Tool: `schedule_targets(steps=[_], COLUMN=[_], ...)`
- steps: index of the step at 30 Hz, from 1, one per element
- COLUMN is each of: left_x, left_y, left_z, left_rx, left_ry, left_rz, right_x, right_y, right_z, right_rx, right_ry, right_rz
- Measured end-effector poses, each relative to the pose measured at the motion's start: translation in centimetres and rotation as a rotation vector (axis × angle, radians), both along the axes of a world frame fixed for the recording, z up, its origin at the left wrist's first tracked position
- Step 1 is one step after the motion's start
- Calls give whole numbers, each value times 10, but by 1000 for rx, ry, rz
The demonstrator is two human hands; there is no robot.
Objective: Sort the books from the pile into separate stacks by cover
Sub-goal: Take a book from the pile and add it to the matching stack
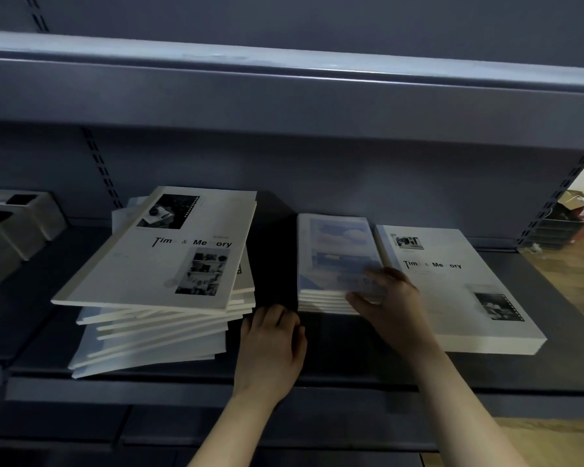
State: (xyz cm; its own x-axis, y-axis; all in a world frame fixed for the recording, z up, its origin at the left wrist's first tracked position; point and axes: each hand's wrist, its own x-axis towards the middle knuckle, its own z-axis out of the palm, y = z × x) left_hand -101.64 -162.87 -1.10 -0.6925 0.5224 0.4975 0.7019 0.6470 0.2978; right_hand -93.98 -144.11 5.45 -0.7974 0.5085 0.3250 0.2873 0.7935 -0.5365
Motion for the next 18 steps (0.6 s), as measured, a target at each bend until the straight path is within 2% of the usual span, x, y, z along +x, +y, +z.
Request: schedule_targets(steps=[18], left_x=[1], left_y=[1], left_z=[3], left_rx=[-1], left_ry=[8], left_rz=[-5], right_x=[-12], right_y=[9], right_z=[-6], right_rx=[-47], right_ry=[44], right_rz=[30])
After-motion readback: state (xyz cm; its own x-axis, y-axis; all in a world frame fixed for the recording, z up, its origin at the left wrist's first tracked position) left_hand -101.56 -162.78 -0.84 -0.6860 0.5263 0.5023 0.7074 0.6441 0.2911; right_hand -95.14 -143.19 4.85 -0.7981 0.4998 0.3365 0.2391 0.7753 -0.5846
